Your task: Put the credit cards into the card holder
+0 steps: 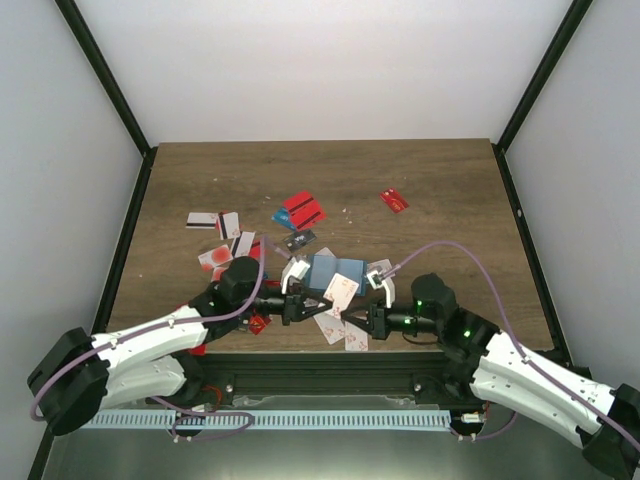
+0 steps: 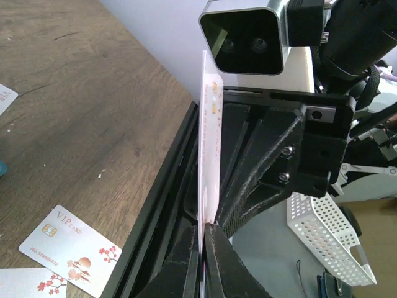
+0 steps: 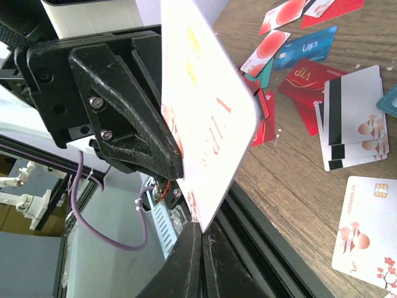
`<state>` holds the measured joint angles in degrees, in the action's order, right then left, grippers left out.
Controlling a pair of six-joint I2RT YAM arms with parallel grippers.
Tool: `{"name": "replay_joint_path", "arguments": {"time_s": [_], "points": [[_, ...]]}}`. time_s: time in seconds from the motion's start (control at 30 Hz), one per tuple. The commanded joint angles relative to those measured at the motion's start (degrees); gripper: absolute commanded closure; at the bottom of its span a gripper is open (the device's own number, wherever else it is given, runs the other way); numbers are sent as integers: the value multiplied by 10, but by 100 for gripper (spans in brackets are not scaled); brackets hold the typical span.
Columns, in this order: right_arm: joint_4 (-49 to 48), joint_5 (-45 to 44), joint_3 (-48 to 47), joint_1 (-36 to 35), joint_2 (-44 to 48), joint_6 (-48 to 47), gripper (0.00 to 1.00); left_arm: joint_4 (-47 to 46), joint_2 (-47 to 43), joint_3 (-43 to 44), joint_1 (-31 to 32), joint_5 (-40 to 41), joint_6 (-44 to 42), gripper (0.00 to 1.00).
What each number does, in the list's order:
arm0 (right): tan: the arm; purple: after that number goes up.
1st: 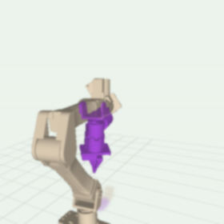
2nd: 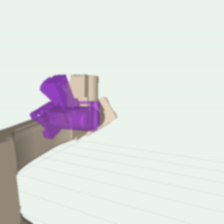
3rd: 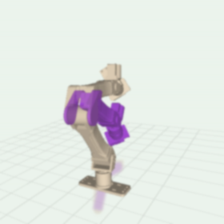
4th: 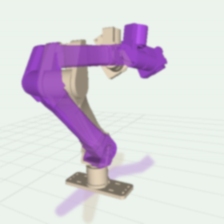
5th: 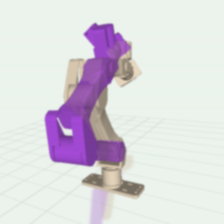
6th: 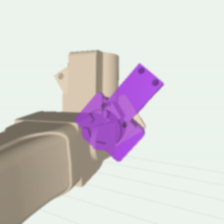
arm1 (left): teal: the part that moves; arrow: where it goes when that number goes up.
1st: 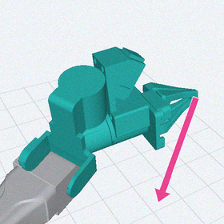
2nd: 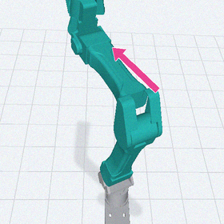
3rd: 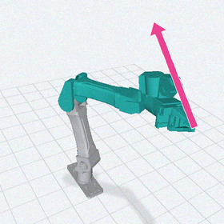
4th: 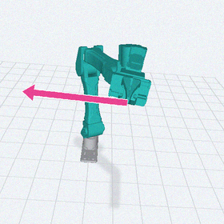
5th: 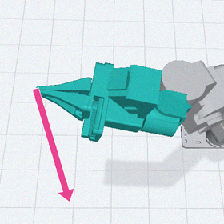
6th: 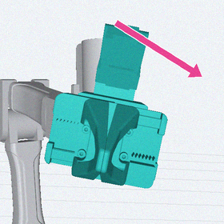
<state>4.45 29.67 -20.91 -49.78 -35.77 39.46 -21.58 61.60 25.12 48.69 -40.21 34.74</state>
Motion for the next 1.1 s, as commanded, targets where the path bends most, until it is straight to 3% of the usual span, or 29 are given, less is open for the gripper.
{"name": "replay_joint_path", "arguments": {"time_s": [0.0, 0.03, 0.07, 0.17, 0.4, 0.6, 0.67, 0.77, 0.93, 1.07], "points": [[-16, -18, -44, 2, -1, -19, 87, -53, -11, -9, -1, 4, 25, 96], [-7, -38, -51, 3, -3, -18, 73, -59, -16, -11, -1, 13, 32, 96], [-6, -56, -56, 4, -3, -16, 66, -64, -23, -13, -1, 22, 40, 96], [-43, -74, -52, 8, 0, -4, 61, -80, -38, -17, -2, 39, 66, 96], [-123, -76, -39, 13, -9, 22, 69, -85, -51, -17, -1, 41, 81, 96], [-181, -59, -27, 15, -32, 38, 86, -104, -40, -24, -1, 40, 89, 96], [-198, -57, -23, 16, -41, 44, 98, -108, -37, -24, -2, 43, 91, 96], [-203, -66, -18, 16, -40, 48, 99, -98, -37, -23, -1, 54, 86, 95], [-100, -118, -45, 56, -49, 43, 99, 45, -37, 10, -10, 167, 37, 60], [-80, -32, -41, 167, -93, 62, 99, 129, -7, 39, -45, 245, 12, 57]]}}
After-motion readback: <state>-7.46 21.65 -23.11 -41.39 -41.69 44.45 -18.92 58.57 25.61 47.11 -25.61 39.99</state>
